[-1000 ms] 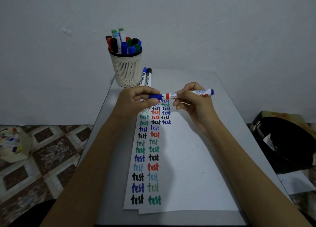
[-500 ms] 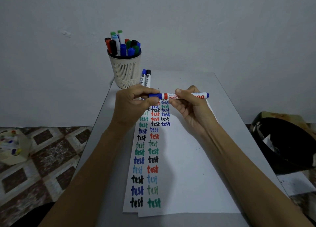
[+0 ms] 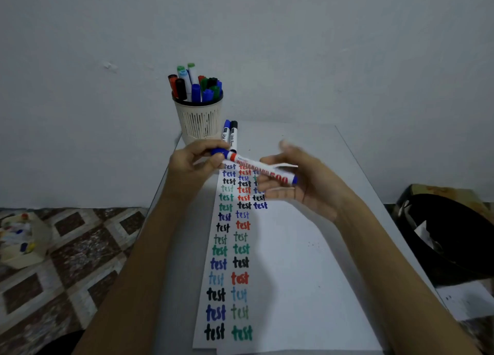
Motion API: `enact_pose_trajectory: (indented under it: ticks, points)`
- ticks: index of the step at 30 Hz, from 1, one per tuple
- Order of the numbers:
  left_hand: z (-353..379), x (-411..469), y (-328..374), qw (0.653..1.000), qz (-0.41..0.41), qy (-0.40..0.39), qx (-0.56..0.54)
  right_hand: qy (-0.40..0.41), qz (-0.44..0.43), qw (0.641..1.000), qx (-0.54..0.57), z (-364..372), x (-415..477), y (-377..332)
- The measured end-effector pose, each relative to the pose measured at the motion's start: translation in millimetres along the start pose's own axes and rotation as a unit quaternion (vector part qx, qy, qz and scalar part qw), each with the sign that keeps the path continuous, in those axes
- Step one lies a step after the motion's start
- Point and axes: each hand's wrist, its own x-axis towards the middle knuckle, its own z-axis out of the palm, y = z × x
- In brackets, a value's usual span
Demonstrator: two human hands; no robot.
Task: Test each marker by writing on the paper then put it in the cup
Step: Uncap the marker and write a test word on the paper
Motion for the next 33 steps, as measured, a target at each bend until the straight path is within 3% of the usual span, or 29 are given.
enact_pose_trajectory:
  ticks: [3,5,8,11,15,19,25,30,33]
  points:
    - [2.2,-1.5,-3.3,0.996,0.042,-0.033,0.065,0.050,-0.007,0.984,-0.170,3.8,8.0,3.9]
    - [3.3,-1.0,-3.4,0.996,0.009,-0.020,0.091,0.074,0.024,0.965,-0.249,5.4,11.3,0.1]
    - [1.6,-1.7,-10.6,0.986,-0.022,-0.010,0.167,0.091,0.030,0.958,-0.271,4.6,19.4,-16.7]
    - [-2.0,-4.6,-24.3,0.970,-0.052,-0.060,0.231,0.115,-0.028,0.952,-0.282,5.7,39.6,-40.8]
    - [-2.3,-7.5,-31.6,0.958,-0.052,-0.108,0.259,0.144,-0.185,0.925,-0.300,26.2,75.9,-79.4]
    - [-2.8,-6.7,-32.8,0.957,-0.032,-0.107,0.268,0.190,-0.326,0.857,-0.351,63.8,116.5,-111.8]
    - [-2.6,-6.6,-33.6,0.955,-0.028,-0.109,0.275,0.213,-0.438,0.770,-0.411,110.4,158.9,-109.8]
    - [-2.4,-5.8,-33.3,0.957,-0.039,-0.102,0.268,0.212,-0.421,0.677,-0.565,111.5,171.7,-78.1]
    - [-2.3,-6.3,-32.4,0.957,-0.038,-0.101,0.268,0.204,-0.428,0.673,-0.569,106.6,169.7,-66.6]
